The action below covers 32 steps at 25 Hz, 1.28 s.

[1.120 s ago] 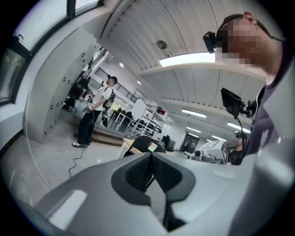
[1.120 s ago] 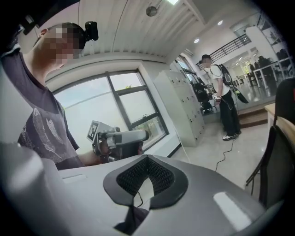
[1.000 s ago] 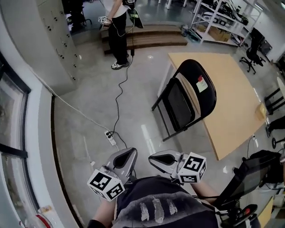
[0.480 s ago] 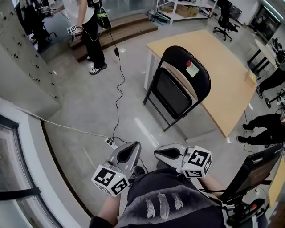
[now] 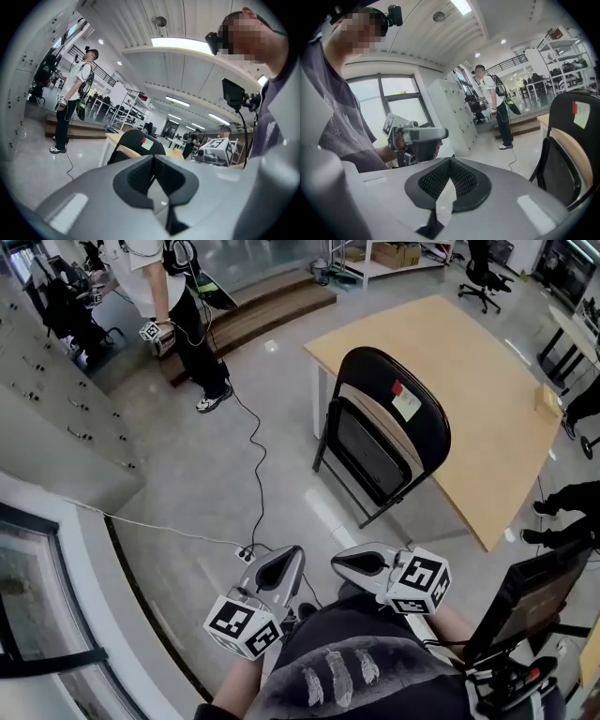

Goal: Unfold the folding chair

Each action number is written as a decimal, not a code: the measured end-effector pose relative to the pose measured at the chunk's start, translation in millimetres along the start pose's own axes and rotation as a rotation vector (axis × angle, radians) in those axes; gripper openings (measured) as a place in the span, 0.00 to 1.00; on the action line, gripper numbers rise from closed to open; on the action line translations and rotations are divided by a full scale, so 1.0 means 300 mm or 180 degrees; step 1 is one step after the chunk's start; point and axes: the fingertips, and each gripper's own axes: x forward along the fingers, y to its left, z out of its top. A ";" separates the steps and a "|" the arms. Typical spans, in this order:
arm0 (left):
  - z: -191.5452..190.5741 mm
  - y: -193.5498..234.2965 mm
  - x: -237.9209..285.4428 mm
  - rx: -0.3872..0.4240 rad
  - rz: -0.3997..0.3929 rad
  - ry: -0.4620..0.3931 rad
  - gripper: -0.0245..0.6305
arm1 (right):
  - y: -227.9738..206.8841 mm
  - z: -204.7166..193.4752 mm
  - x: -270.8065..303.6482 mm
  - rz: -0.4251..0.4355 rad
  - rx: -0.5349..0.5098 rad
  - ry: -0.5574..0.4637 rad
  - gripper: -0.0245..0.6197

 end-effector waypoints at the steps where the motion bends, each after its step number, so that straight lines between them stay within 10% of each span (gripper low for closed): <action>1: 0.007 -0.001 0.054 0.0013 0.0008 0.0027 0.04 | -0.057 0.021 -0.028 -0.0041 -0.0034 -0.0029 0.04; 18: -0.300 0.120 1.061 -0.0503 0.0604 0.1032 0.05 | -1.058 0.228 -0.589 -0.1899 -0.0362 -0.0038 0.04; 21: -0.326 0.166 1.211 -0.0623 0.0605 0.1222 0.42 | -1.137 0.265 -0.638 -0.2219 -0.0422 -0.0016 0.04; 24: -0.366 0.232 1.331 -0.0674 0.0758 0.1379 0.54 | -1.209 0.243 -0.629 -0.2354 -0.0333 0.0225 0.46; 32: -0.553 0.354 1.569 -0.0700 0.0974 0.1842 0.64 | -1.393 0.112 -0.563 -0.2504 -0.0267 0.1048 0.55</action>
